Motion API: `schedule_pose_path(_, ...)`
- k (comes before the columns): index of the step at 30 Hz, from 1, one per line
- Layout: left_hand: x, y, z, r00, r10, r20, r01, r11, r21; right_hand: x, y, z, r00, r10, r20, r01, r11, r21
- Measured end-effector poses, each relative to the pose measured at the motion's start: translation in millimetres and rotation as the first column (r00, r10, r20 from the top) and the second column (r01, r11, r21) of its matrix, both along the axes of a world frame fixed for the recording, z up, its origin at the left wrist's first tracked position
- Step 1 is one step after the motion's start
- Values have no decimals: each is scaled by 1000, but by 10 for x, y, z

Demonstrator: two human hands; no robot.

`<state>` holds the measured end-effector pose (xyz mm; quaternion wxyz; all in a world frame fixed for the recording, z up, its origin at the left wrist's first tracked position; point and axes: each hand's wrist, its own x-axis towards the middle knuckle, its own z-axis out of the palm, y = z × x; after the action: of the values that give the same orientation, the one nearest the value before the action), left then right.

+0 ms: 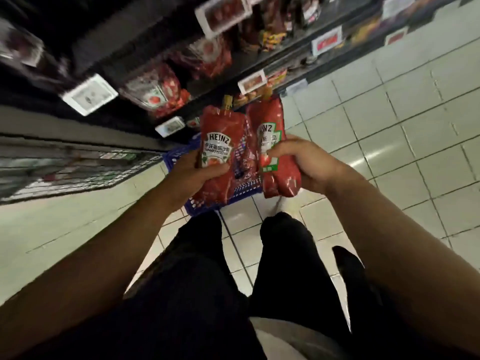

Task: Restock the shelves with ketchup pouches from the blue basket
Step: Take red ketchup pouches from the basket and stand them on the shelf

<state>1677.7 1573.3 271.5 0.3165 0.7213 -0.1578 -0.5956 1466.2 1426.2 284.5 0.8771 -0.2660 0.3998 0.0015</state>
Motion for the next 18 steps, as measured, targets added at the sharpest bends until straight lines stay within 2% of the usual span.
schedule_pose_path(3, -54, -49, 690, 994, 106, 17, -104, 989, -104, -53, -185, 670, 1000, -18, -2, 18, 996, -83)
schedule_pose_path(10, -94, -96, 1840, 953, 280, -116, -303, 886, -352, 52, -411, 1899, 995, 14, 96, 25, 919, -393)
schedule_pose_path(12, -43, -134, 2103, 953, 271, -139, -304, 871, -385, 177, -438, 2171, 990, 68, 127, 1, 878, -479)
schedule_pose_path(18, 340, -184, 2680, 959, 278, -47, -262, 816, -515, 639, -559, 2763, 976, 145, 161, 5, 728, -685)
